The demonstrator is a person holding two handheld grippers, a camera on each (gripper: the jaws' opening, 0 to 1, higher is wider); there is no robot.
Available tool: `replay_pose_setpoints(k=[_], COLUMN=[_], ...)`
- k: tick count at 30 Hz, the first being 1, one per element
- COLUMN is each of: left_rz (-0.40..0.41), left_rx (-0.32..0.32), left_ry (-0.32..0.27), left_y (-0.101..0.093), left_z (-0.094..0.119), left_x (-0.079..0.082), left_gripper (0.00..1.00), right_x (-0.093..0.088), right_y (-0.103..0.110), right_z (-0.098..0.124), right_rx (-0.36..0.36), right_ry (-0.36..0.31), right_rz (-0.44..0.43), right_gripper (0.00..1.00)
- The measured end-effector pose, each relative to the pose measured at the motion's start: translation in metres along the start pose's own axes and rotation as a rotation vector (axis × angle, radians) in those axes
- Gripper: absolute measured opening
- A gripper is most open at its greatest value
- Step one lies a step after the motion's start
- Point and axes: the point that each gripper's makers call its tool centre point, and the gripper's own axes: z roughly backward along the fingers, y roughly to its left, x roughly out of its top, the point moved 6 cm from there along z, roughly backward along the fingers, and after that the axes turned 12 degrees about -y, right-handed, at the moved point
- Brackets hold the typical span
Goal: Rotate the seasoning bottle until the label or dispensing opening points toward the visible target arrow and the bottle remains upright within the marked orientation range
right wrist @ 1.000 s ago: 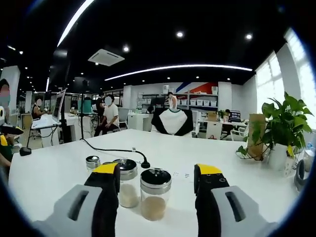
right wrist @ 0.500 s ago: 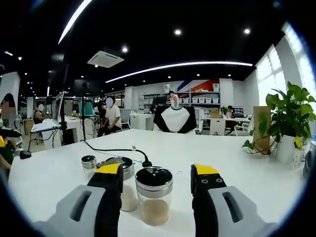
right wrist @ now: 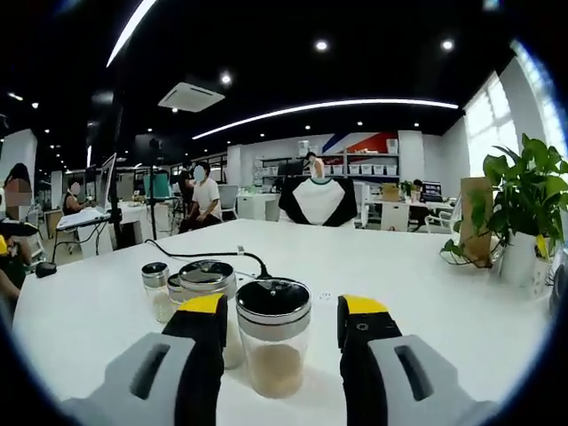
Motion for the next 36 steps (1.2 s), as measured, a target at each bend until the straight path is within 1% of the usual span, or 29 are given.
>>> replay_pose_setpoints(k=[4, 6, 10, 13, 16, 17, 18, 28, 34, 36], left_rz=[-0.002, -0.013, -0.014, -0.022, -0.025, -0.024, -0.024, -0.016, 0.003, -0.005], left_rx=[-0.004, -0.003, -0.003, 0.004, 0.013, 0.015, 0.018, 0.022, 0.022, 0.021], left_ry=[0.0, 0.012, 0.012, 0.012, 0.008, 0.009, 0.011, 0.014, -0.003, -0.006], left_y=[-0.002, -0.003, -0.003, 0.0, 0.003, 0.004, 0.005, 0.004, 0.003, 0.002], left_z=[0.0, 0.0, 0.001, 0.003, 0.007, 0.007, 0.008, 0.01, 0.01, 0.011], left_x=[0.0, -0.001, -0.001, 0.002, 0.003, 0.003, 0.002, 0.0, 0.002, 0.004], left_gripper=[1.0, 1.0, 1.0, 1.0, 1.0, 1.0, 1.0, 1.0, 1.0, 1.0], right_x=[-0.002, -0.004, -0.013, -0.013, -0.013, -0.013, -0.013, -0.013, -0.013, -0.013], right_y=[-0.001, -0.001, 0.0, 0.0, 0.003, 0.005, 0.005, 0.006, 0.006, 0.006], right_z=[-0.003, -0.004, -0.008, -0.01, -0.011, -0.012, -0.012, -0.011, -0.011, -0.011], right_rx=[0.007, 0.008, 0.02, 0.027, 0.046, 0.054, 0.055, 0.041, 0.026, 0.02], right_ry=[0.005, 0.005, 0.032, 0.022, 0.016, 0.015, 0.015, 0.016, 0.02, 0.017], right_rz=[0.009, 0.001, 0.009, 0.01, 0.018, 0.009, -0.001, 0.011, 0.006, 0.006], right_gripper=[0.47, 0.45, 0.44, 0.44, 0.4, 0.37, 0.36, 0.36, 0.35, 0.35])
